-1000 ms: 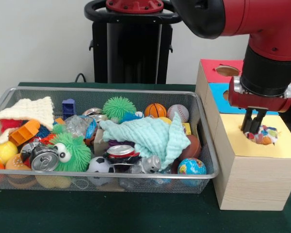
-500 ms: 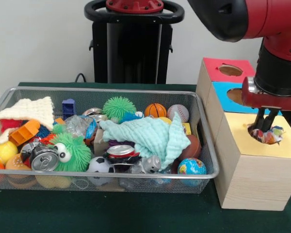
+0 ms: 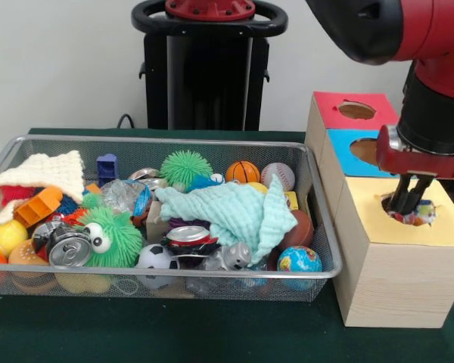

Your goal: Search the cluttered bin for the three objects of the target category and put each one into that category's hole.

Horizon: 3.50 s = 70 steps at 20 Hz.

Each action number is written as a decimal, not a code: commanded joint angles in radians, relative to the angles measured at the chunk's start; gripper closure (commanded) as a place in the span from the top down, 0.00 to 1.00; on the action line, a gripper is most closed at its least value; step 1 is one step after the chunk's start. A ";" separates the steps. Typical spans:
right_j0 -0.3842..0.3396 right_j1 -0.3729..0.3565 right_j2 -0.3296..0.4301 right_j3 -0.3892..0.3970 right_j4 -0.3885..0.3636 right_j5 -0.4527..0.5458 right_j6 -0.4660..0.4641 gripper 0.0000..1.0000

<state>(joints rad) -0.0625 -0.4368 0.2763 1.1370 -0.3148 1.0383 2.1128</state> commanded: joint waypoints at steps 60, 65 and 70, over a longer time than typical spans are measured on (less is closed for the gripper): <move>-0.356 -0.255 0.188 0.128 -0.055 -0.074 -0.238 0.00; -0.372 -0.248 0.219 0.142 -0.046 -0.062 -0.245 0.00; -0.389 -0.240 0.239 0.146 -0.044 -0.071 -0.259 0.00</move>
<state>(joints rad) -0.4264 -0.6882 0.4246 1.1497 -0.3639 0.9952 2.1126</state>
